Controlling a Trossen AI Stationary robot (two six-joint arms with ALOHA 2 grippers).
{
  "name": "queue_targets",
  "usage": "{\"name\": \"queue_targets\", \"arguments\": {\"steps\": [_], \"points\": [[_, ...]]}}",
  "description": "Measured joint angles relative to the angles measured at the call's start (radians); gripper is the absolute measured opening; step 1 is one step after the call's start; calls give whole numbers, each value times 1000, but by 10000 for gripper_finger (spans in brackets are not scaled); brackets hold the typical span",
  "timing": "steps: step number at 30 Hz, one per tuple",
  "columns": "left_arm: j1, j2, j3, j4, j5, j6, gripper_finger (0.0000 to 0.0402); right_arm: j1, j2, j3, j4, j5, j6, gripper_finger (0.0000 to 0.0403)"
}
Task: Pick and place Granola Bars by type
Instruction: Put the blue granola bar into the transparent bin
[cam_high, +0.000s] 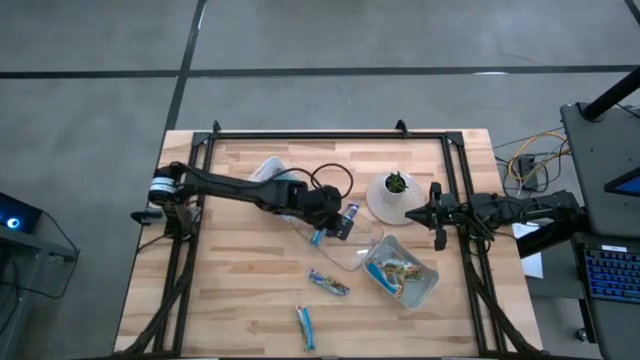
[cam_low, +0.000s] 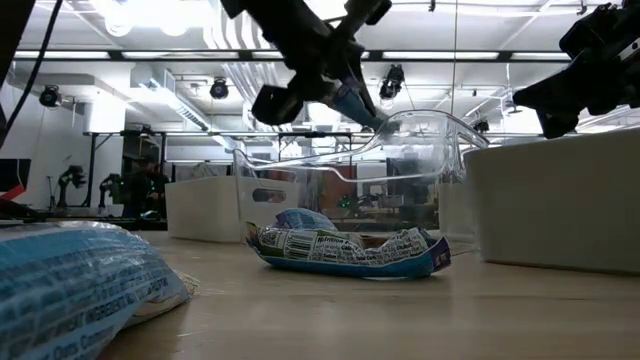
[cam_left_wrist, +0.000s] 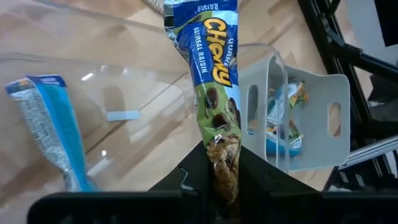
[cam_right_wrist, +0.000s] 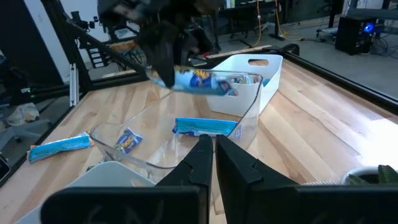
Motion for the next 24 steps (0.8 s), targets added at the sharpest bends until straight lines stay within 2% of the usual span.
{"name": "queue_targets", "arguments": {"steps": [4, 7, 12, 16, 24], "points": [[-9, 0, -57, 81, 4, -25, 37, 0, 0, 0, 0, 0, 0, 13], [-12, 0, -71, 74, 19, -45, 37, 0, 0, 0, 0, 0, 0, 13], [-15, 0, -70, 73, 24, 39, 41, 0, 0, 0, 0, 1, 0, 13], [-15, 0, -67, 72, 24, 86, 65, 0, 0, 0, 0, 1, 0, 13], [-15, 0, -68, 74, 18, 78, 133, 0, 0, 0, 0, 1, 0, 13]]}}
